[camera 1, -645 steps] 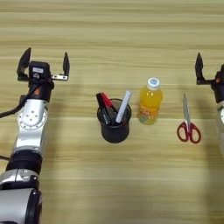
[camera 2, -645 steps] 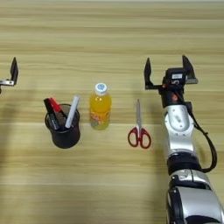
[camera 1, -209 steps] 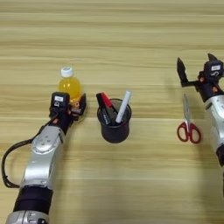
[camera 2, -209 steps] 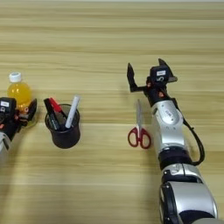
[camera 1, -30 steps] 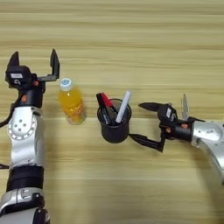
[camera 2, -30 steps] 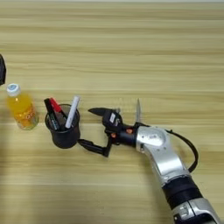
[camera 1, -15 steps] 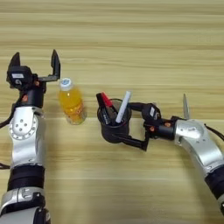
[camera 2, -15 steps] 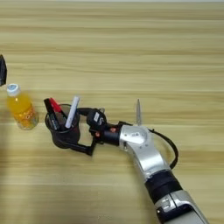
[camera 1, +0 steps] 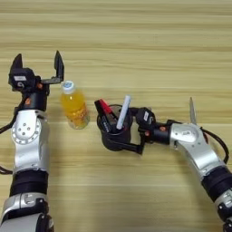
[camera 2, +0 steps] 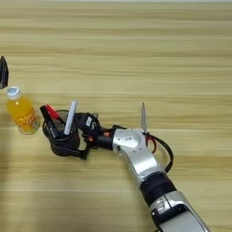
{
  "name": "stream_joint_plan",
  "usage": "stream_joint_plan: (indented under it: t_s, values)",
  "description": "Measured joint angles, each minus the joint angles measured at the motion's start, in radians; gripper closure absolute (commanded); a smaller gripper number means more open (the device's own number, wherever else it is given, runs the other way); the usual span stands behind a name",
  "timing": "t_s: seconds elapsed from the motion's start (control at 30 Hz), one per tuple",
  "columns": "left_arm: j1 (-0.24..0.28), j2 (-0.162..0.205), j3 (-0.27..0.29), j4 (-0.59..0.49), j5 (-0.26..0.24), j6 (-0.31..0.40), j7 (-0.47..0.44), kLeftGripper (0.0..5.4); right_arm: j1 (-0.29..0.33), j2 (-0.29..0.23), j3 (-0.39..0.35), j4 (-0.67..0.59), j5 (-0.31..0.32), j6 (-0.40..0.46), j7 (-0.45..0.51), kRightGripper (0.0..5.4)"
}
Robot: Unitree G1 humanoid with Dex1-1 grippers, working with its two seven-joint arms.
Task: Move the objects on the table
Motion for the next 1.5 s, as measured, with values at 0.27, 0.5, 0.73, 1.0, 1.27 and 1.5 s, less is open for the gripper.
stream_joint_plan:
  t_s: [0.27, 0.5, 0.73, 1.0, 1.27, 1.5]
  values:
    - [0.0, 0.0, -0.006, 0.0, 0.0, -0.002, 0.002, 0.0, 0.0, -0.009, -0.016, 0.0, 0.002, -0.003, 0.0, 0.73]
    - [0.0, 0.0, -0.006, 0.0, 0.0, -0.003, 0.002, 0.0, 0.0, -0.049, -0.082, -0.03, 0.028, -0.001, -0.001, 0.73]
    - [0.0, 0.0, -0.006, 0.0, 0.0, -0.004, 0.002, 0.0, 0.0, -0.113, -0.161, -0.048, 0.061, 0.002, -0.015, 0.73]
    - [0.0, 0.0, -0.006, 0.0, 0.0, -0.004, 0.0, 0.0, 0.005, -0.16, -0.2, -0.046, 0.066, 0.003, -0.018, 0.73]
    - [0.0, 0.0, -0.005, 0.001, 0.0, -0.004, 0.0, 0.0, 0.02, -0.16, -0.199, -0.003, 0.063, 0.002, -0.021, 0.73]
    - [0.0, 0.001, -0.005, 0.001, 0.0, -0.004, 0.0, 0.0, 0.02, -0.161, -0.197, 0.002, 0.059, 0.002, -0.022, 0.45]
